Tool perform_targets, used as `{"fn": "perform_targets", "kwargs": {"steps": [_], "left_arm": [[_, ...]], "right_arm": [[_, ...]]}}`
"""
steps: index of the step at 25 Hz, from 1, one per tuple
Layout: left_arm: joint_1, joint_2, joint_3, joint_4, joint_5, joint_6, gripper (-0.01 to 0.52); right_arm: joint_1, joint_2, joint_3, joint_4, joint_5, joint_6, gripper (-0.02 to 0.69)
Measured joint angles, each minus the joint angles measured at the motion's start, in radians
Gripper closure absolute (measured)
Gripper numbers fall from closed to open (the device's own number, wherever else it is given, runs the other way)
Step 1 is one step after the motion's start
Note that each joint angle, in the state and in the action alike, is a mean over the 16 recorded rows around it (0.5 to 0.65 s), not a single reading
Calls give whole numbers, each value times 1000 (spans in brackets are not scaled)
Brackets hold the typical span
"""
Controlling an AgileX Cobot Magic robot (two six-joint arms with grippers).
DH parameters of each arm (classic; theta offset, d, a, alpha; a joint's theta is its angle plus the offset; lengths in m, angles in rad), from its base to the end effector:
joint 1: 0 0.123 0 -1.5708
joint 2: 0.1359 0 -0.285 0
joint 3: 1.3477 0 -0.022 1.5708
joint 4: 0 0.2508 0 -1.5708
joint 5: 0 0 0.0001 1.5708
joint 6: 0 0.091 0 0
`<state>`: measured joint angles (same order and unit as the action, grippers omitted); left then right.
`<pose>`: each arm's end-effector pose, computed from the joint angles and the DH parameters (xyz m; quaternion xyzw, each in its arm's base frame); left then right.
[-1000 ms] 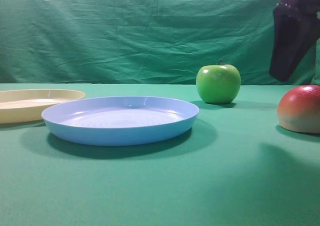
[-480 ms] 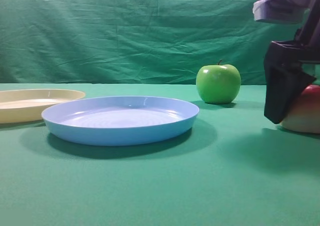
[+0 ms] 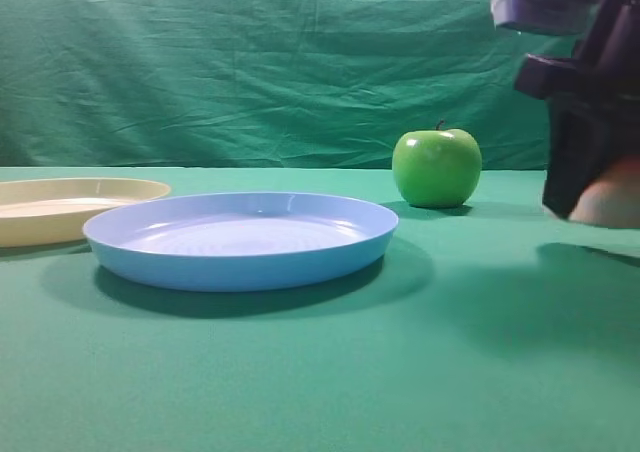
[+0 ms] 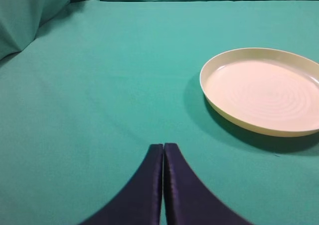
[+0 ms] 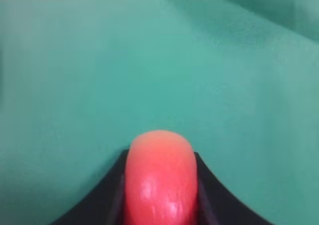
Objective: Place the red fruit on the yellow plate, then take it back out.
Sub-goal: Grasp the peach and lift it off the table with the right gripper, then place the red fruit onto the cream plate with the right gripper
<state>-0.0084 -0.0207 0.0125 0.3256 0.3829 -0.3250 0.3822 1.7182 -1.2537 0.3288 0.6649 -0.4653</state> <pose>0.0516 0.0105 0.1774 -0.0415 0.7939 0.0386 0.6054 0.3345 0.1540 0.2489 -0.3023 0.9083 0.1203 0.2629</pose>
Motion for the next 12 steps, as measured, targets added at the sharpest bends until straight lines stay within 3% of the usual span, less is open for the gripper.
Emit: {"fn": "perform_targets", "kwargs": {"steps": [12], "left_arm": [[0,0,0,0,0,0,514]], "right_arm": [[243,223,-450,61,39,-66,459]]}}
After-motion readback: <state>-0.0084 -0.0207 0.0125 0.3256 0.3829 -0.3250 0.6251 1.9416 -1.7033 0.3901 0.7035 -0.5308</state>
